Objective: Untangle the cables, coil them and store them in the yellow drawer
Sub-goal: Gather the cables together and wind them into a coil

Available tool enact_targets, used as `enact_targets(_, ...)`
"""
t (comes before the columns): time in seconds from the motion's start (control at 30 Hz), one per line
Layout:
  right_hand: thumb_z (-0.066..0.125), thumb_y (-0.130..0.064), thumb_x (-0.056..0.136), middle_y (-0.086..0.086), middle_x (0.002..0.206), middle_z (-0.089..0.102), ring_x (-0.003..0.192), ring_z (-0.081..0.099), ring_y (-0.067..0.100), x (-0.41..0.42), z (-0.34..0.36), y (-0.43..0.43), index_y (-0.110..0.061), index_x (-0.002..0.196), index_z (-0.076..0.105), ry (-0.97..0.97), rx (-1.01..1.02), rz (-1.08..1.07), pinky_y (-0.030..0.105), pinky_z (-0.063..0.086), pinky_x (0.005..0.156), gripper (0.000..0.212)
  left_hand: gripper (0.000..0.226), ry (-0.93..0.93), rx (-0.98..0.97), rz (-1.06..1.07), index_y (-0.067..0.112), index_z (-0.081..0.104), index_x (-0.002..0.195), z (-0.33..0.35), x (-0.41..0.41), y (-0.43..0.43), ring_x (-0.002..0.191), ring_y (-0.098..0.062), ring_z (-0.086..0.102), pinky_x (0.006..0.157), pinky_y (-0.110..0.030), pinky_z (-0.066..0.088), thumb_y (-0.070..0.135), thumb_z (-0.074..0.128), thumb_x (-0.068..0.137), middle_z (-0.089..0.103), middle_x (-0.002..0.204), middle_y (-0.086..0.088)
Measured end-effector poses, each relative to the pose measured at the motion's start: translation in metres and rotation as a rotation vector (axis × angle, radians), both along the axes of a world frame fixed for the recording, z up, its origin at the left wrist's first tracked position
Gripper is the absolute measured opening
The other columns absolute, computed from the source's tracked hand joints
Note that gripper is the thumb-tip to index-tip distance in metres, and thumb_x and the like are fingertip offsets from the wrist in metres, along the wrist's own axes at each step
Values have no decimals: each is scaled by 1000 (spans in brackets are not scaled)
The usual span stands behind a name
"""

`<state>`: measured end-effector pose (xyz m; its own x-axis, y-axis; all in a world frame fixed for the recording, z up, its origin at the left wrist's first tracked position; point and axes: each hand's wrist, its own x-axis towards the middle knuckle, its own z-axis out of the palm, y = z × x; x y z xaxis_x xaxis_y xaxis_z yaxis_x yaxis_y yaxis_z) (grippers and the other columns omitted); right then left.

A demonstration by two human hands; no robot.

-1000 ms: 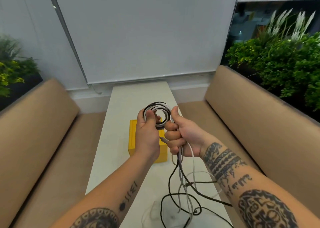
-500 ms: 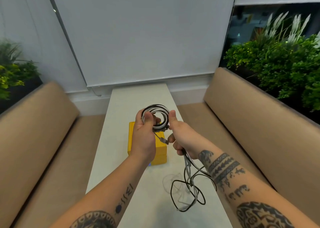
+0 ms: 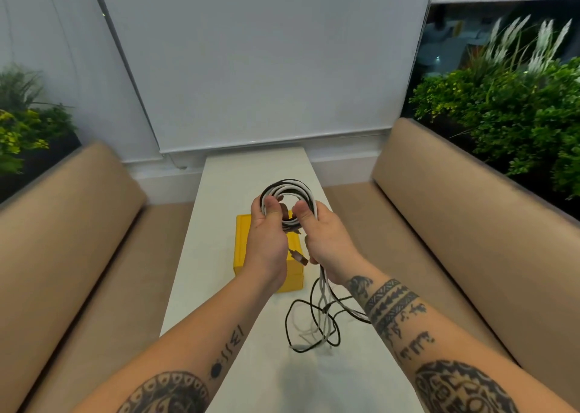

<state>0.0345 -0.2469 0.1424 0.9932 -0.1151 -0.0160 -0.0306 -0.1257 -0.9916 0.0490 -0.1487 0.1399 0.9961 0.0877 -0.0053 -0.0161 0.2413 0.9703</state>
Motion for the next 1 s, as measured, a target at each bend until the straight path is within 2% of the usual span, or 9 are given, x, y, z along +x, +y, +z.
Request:
enact_targets(0.07, 43, -60, 99, -7, 75, 57, 54, 47, 7, 8, 1, -7, -25, 100, 59, 18, -132, -8, 24, 38, 42, 39, 36, 21, -28, -108, 10, 53, 124, 1, 3, 6, 89, -23, 60, 78, -33, 45, 37, 35, 108, 63, 93, 1)
enact_targets(0.27, 42, -54, 102, -4, 94, 65, 72, 54, 13, 18, 9, -25, -26, 104, 59, -3, -487, 59, 28, 39, 67, 33, 37, 121, -74, -378, -1, 56, 130, 19, 25, 40, 98, -32, 63, 89, -44, 50, 15, 53, 97, 66, 110, -17)
enact_targets(0.4, 44, -52, 101, -9, 89, 62, 88, 58, 17, 15, 19, -28, -28, 97, 57, -8, -755, 232, 30, 44, 71, 27, 56, 110, 423, -526, 7, 68, 114, 39, 31, 48, 86, -24, 70, 85, -40, 57, 58, 60, 91, 73, 96, -10)
enact_targets(0.57, 43, -47, 102, -6, 93, 60, 85, 55, 18, 10, 33, -21, -32, 108, 58, -49, -867, 338, 21, 38, 61, 22, 33, -195, 994, -324, 30, 69, 91, 34, 26, 36, 73, -14, 68, 62, -30, 54, 62, 60, 89, 70, 82, 8)
enact_targets(0.67, 47, -45, 102, -18, 93, 64, 82, 60, 1, 8, 36, -26, -31, 128, 58, -38, -703, 431, 19, 43, 69, 32, 31, -222, 940, -247, 29, 68, 83, 32, 26, 40, 55, -12, 62, 51, -24, 44, 58, 59, 91, 65, 68, 7)
enact_targets(0.73, 49, -38, 103, -24, 75, 66, 63, 60, -8, 7, 34, -31, -25, 118, 58, 17, -511, 418, 21, 42, 63, 22, 32, -217, 905, -225, 29, 70, 80, 32, 25, 43, 48, -9, 57, 48, -22, 42, 57, 60, 91, 62, 62, 8)
enact_targets(0.8, 50, -38, 103, -21, 83, 65, 60, 59, -10, 6, 33, -33, -26, 118, 53, 28, -467, 378, 23, 41, 64, 20, 33, -227, 913, -217, 28, 70, 78, 31, 25, 45, 46, -7, 55, 47, -24, 44, 58, 61, 90, 62, 60, 7)
enact_targets(0.9, 52, -45, 100, -12, 109, 57, 88, 62, 9, 5, 27, -31, -28, 118, 46, -111, -729, 221, 31, 42, 73, 26, 33, -217, 861, -183, 26, 71, 76, 30, 29, 48, 46, -9, 56, 52, -30, 52, 55, 63, 90, 64, 61, 4)
enact_targets(1.0, 44, -47, 103, 0, 106, 59, 82, 52, 27, -1, 21, -23, -23, 110, 44, -222, -983, 83, 38, 39, 68, 25, 34, -196, 815, -134, 24, 71, 74, 31, 35, 53, 47, -10, 54, 53, -35, 56, 54, 64, 90, 60, 58, 4)
